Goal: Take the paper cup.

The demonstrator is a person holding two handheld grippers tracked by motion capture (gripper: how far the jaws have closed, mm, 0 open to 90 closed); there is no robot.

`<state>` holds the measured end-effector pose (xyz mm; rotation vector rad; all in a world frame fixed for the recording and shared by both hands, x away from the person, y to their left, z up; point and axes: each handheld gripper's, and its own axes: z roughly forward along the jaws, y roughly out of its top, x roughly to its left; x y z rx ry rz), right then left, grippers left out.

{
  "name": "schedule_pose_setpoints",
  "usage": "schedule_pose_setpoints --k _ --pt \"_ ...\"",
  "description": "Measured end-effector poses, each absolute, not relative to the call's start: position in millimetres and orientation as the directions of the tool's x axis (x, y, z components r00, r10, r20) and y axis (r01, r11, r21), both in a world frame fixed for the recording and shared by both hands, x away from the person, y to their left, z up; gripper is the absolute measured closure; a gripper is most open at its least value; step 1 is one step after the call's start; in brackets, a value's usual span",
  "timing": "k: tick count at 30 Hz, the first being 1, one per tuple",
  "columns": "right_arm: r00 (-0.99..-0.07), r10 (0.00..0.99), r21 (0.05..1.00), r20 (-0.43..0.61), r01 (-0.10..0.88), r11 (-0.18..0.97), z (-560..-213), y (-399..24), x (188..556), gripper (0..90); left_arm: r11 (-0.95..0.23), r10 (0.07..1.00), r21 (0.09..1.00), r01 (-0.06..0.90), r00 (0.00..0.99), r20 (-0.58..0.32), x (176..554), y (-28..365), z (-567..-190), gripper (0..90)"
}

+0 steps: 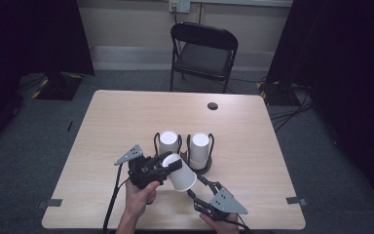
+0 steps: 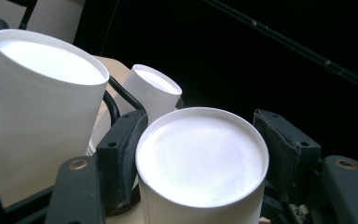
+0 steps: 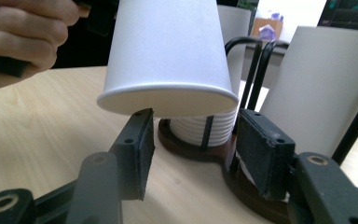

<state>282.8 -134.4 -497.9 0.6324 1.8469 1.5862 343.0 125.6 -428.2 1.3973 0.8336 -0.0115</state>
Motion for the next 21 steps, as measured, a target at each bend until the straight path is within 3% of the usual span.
schedule_pose_setpoints --k 7,14,21 --pt "-0.675 0.719 0.986 -0.166 -0.089 0.143 -494 -137 286 54.9 0.220 0.436 0.838 0.500 0.718 -0.543 341 119 -430 35.4" --pt "-0.667 0.724 0.985 -0.172 -0.115 0.129 -495 -132 295 56.5 0.210 0.409 0.836 0.507 0.731 -0.546 340 112 -426 35.3" --pt "-0.657 0.730 0.982 -0.187 -0.155 0.113 -493 -131 298 63.5 0.189 0.406 0.840 0.508 0.739 -0.538 339 104 -429 35.0"
